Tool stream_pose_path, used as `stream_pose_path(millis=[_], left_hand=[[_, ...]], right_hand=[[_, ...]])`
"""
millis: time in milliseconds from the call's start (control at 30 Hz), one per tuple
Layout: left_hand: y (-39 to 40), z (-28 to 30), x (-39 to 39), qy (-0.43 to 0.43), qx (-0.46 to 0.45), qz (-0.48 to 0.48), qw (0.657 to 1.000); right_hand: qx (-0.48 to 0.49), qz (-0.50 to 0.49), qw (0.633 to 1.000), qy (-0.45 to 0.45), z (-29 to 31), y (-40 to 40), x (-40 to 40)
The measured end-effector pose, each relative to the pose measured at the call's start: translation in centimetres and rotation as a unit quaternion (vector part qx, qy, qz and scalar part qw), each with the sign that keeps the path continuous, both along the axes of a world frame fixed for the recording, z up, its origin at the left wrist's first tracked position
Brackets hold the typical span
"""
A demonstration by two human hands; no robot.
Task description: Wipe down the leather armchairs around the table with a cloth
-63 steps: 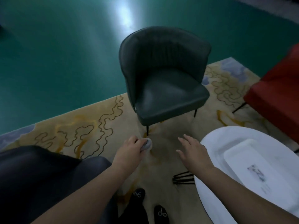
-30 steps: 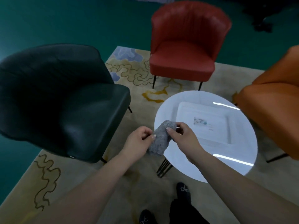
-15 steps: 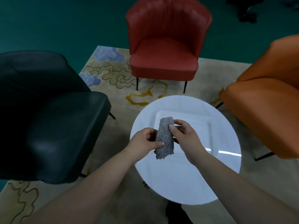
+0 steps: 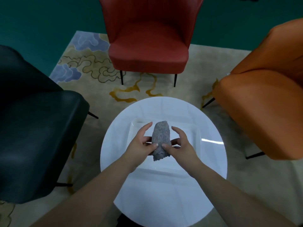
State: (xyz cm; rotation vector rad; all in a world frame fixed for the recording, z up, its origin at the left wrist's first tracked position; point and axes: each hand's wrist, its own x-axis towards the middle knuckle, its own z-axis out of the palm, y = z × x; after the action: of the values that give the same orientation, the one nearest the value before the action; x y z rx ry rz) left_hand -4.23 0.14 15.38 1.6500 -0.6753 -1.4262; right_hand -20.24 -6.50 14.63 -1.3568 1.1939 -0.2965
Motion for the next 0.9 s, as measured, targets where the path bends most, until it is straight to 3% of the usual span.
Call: stream_pose_path(millis=[200,500,733,900], left_hand=[[-2.6,-3.9,0.8,-0.043,0.025,-0.108,0.993],[-5.7,-12.7,0.0,-0.111,0.008,-0.182,0.977],[-5.3,-16.6,0.2,-0.234,0.019,-0.268,0.934],[-5.2,-17.7,0.5,-0.348,0.02,-0.305,0.886]], right_hand=[[-0.011,0.015,1.0,0.007,-4.3,-1.4,-0.2],[-0.04,0.06,0.995,0.074,-12.5,-4.5,-0.8],[-0.075,0.187,0.96,0.196,-16.3,-4.6,-1.2],[-0.092,0.188,0.954,0.213,-16.8,-4.6,-1.4]])
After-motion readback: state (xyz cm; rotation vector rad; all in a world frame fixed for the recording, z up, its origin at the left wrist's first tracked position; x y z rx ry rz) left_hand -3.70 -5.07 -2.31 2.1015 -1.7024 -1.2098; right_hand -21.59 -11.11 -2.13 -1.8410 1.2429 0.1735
